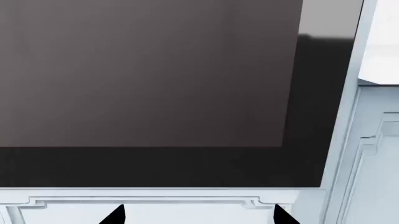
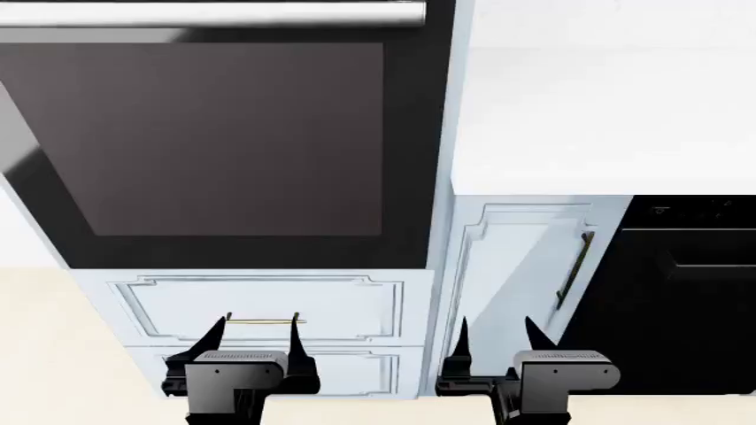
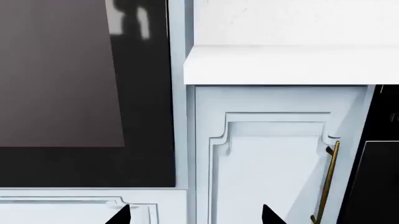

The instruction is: Preheat the oven by turning the temperature knob.

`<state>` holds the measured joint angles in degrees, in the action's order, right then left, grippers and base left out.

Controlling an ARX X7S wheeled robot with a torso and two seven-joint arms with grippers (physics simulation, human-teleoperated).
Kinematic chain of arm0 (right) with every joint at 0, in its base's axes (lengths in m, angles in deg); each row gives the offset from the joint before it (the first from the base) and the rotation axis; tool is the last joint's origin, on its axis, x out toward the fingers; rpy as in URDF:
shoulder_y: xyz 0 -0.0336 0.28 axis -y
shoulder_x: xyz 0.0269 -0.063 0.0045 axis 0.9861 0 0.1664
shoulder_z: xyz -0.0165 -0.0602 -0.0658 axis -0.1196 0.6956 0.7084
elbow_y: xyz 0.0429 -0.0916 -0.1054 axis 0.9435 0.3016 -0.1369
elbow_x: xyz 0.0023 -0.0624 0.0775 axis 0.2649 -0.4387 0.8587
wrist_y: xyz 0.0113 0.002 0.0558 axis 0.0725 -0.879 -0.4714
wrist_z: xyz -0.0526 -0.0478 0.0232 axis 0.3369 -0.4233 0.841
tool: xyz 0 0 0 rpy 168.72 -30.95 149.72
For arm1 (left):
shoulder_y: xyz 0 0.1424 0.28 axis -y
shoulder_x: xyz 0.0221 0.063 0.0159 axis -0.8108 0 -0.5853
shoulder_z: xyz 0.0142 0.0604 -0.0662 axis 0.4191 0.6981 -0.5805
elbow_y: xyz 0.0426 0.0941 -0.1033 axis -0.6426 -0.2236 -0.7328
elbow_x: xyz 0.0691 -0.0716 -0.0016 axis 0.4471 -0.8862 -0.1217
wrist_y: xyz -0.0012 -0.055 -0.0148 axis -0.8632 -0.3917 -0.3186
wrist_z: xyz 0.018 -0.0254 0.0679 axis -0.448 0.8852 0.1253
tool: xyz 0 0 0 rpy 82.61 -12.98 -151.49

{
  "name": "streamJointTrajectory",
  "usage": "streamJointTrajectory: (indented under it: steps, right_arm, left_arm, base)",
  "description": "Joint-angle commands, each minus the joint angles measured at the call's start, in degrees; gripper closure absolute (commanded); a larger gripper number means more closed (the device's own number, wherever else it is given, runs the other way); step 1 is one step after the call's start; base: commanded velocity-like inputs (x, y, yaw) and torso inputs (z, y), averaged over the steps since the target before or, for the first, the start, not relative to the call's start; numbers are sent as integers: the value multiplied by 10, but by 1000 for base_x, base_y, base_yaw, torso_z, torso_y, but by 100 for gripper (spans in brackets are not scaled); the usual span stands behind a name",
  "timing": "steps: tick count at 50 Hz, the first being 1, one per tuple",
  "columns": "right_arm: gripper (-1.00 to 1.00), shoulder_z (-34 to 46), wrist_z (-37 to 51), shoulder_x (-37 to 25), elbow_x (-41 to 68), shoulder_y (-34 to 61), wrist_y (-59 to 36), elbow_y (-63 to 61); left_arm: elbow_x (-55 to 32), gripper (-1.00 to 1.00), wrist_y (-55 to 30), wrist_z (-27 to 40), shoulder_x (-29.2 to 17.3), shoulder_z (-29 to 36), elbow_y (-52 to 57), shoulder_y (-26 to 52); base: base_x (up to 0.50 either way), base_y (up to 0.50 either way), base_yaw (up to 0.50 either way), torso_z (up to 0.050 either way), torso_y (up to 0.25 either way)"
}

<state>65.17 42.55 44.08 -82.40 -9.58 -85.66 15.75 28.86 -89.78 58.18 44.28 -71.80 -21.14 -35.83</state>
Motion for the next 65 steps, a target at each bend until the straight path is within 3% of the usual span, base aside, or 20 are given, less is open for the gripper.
streamJointTrajectory:
  steps: [1,17,22,23,35,46,49,59,65]
  right_arm:
    - [-100,10,16,-9,5,5,7,6]
    - [-100,32,80,-31,-3,8,20,-15]
    - [-100,24,95,-34,10,-3,15,-104]
    - [-100,25,103,-38,-5,-7,5,-163]
    - [-100,33,112,-60,-11,-4,-88,-370]
    - [-100,42,89,-91,-72,107,-277,-599]
    - [-100,12,-24,-1,-142,121,-238,-600]
    - [-100,-1,-16,0,-109,97,-183,-600]
    - [-100,-6,-18,0,-110,100,-177,-600]
  left_arm:
    - [-9,-100,5,9,-10,11,-9,5]
    - [-29,-100,21,41,-32,32,-1,15]
    - [-50,-100,32,48,-37,23,56,17]
    - [-59,-100,21,57,-38,12,101,26]
    - [-108,-100,-82,85,-65,-3,321,53]
    - [-186,-100,-179,125,-94,-53,481,163]
    - [-220,-100,-215,143,-101,-72,517,197]
    - [-277,-100,-244,171,-122,-117,575,217]
    - [-267,-100,-224,169,-124,-107,575,210]
  base:
    - [0,0,0,0,0]
    - [0,0,0,0,0]
    - [0,0,0,0,0]
    - [0,0,0,0,0]
    - [0,0,0,0,0]
    - [0,0,0,0,0]
    - [0,0,0,0,0]
    - [0,0,0,0,0]
    - [0,51,0,0,0]
